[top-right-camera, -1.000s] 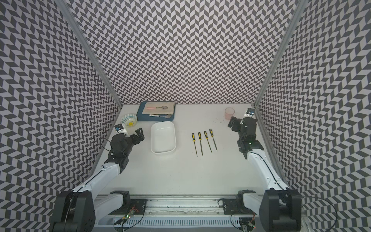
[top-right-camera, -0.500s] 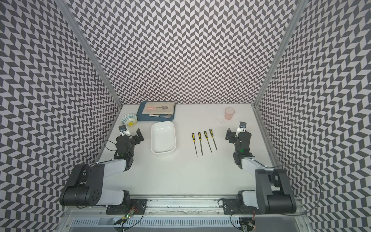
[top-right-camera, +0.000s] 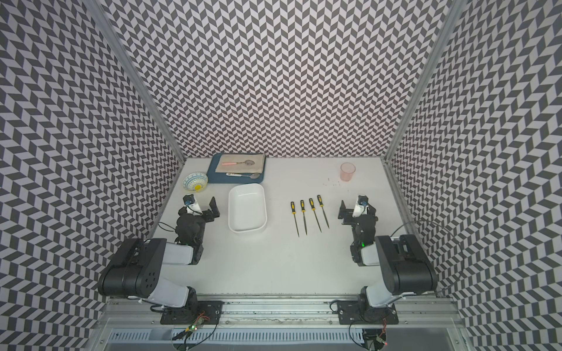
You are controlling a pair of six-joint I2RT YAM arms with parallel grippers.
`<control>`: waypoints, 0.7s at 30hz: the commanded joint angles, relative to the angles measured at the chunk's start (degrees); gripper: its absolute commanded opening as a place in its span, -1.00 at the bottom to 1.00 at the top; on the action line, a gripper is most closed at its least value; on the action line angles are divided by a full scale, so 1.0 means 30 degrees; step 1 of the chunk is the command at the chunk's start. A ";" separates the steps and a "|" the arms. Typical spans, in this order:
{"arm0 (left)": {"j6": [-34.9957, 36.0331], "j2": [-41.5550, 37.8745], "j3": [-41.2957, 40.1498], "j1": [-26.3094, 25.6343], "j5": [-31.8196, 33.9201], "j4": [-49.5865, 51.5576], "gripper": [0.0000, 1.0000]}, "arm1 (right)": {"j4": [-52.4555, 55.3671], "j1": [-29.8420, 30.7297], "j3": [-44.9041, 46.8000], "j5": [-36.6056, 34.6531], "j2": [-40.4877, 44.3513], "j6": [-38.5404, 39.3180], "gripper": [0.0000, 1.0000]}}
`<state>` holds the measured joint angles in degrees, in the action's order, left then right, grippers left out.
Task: Take the file tool out of the storage box
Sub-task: Reset both arms
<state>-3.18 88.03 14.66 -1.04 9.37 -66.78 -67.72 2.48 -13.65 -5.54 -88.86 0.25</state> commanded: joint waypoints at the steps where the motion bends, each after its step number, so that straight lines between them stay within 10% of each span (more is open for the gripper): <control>1: 0.0513 0.0031 -0.0035 -0.0064 -0.0776 -0.1025 0.99 | -0.2641 0.0140 -0.0012 0.0118 -0.0097 0.0309 0.99; 21: 0.0694 0.0194 -0.0051 -0.0151 -0.0690 -0.1205 1.00 | -0.1102 0.0122 -0.0522 0.0117 0.0144 0.0177 0.99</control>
<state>-1.98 88.88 14.11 -1.15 7.81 -69.34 -69.04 2.50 -14.57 -5.54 -88.86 0.47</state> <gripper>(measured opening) 0.995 0.995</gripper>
